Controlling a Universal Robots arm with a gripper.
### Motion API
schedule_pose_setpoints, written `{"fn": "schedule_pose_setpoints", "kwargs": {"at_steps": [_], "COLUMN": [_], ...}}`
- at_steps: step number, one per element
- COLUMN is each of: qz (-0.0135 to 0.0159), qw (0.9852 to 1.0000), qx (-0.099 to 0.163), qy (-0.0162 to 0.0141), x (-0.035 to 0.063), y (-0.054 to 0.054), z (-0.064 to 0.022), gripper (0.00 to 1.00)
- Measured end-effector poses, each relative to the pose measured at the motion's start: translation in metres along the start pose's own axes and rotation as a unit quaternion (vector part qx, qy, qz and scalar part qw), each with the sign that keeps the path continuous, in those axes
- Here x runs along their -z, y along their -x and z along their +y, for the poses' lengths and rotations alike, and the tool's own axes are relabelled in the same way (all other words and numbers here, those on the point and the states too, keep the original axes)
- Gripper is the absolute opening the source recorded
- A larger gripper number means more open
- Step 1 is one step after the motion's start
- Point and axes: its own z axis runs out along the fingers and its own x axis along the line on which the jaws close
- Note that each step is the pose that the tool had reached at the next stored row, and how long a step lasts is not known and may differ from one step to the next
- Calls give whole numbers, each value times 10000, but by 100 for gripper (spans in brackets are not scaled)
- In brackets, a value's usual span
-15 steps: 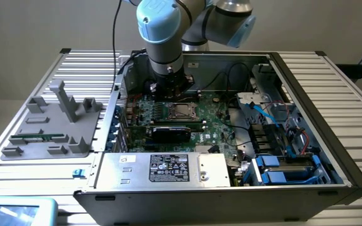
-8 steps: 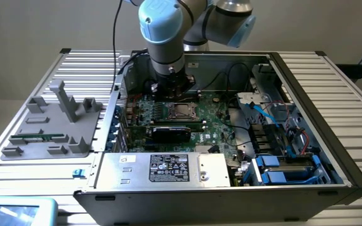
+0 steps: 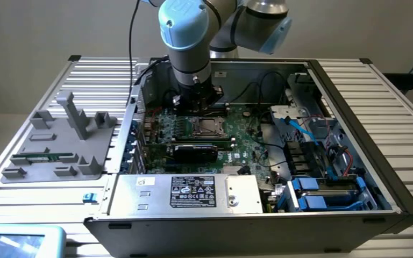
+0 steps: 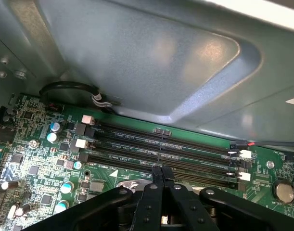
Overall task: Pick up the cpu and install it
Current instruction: 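Install the first cpu locking lever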
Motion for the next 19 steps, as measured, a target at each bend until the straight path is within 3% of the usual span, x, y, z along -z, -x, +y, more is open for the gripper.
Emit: {"fn": "schedule_pose_setpoints", "kwargs": {"at_steps": [7, 19], "qz": [2, 49], "qw": [10000, 9999], "qx": [3, 153], "qy": [0, 28], "x": [7, 7], "y": [-33, -28], "z": [9, 35], "gripper": [9, 9]}}
